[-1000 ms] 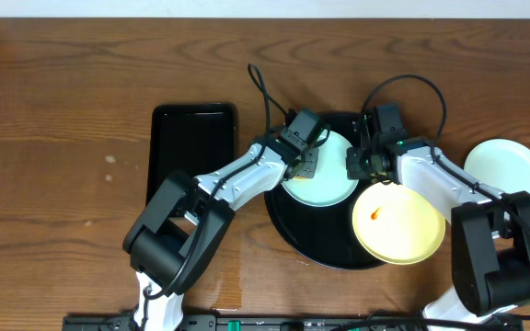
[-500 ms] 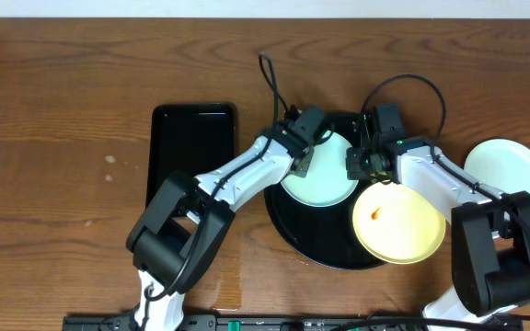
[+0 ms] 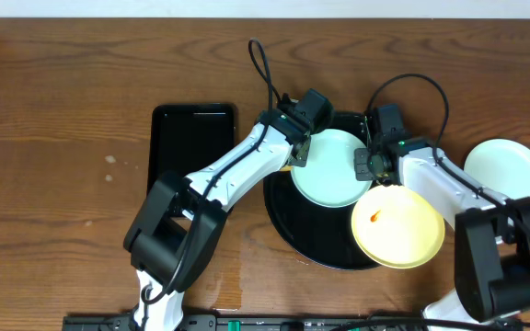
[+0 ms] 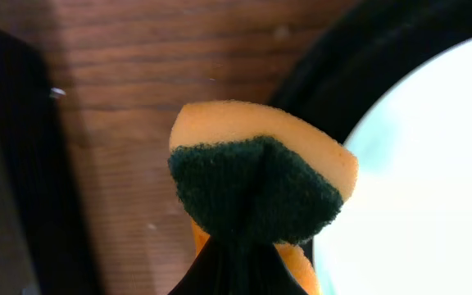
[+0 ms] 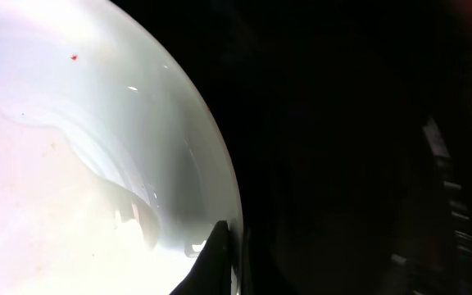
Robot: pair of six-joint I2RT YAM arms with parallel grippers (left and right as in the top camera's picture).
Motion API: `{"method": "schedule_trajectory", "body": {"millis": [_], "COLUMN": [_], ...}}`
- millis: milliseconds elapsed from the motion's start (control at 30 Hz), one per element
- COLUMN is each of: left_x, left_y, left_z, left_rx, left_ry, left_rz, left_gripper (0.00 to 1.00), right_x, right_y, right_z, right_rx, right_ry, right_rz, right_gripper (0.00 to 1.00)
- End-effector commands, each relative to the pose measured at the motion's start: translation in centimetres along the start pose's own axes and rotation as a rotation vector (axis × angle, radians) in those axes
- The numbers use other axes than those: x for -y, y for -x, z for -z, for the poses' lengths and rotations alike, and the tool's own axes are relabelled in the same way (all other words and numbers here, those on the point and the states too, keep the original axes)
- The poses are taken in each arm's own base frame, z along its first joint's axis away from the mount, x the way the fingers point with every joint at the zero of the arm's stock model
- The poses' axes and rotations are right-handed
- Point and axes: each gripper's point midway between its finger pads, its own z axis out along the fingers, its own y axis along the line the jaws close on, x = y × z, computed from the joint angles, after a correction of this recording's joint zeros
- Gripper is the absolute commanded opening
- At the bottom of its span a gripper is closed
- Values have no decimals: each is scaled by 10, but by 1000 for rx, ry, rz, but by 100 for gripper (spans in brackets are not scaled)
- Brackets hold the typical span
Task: Clean dirty plates on tray and stack at the side
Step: 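Scrub the blue plate with the sponge while right gripper holds its rim, then return the sponge to the black tray with the left gripper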
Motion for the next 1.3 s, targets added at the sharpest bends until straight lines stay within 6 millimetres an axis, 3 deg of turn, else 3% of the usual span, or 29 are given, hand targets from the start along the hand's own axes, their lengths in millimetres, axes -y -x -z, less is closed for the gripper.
{"method": "schedule_trajectory", "body": {"millis": [0, 300, 400, 500, 600, 767, 800, 900, 1033, 1167, 1267], "left_x": [16, 16, 16, 15, 11, -35, -65, -109, -172, -203, -207], "left_y": [7, -2, -2, -3, -3, 19, 21, 13, -16, -38, -49], "left_z": [24, 24, 24, 24, 31, 78, 97, 107, 90, 53, 28], "left_rx": [3, -34, -35, -39, -41, 45, 63, 43, -61, -119, -146], "left_ry": [-126, -128, -127, -126, -122, -115, -101, -41, 126, 158, 102], "left_rz": [64, 67, 71, 70, 72, 169, 226, 266, 336, 375, 363], "left_gripper": [8, 8, 13, 13, 8, 8, 8, 8, 8, 8, 8], "right_x": [35, 40, 32, 28, 30, 39, 39, 38, 28, 13, 12], "right_y": [17, 41, 39, 32, 28, 20, 19, 19, 18, 15, 14], "right_z": [30, 93, 97, 91, 89, 87, 87, 87, 87, 85, 77], "right_rx": [104, 278, 277, 236, 212, 175, 171, 172, 164, 147, 127], "right_ry": [-167, -152, -93, -32, 8, -6, -7, -6, 55, 137, 136], "right_rz": [19, 15, 13, -26, -51, -67, -66, -66, -37, 21, 22], "right_gripper": [1, 1, 1, 9, 9, 6, 6, 7, 16, 27, 30]}}
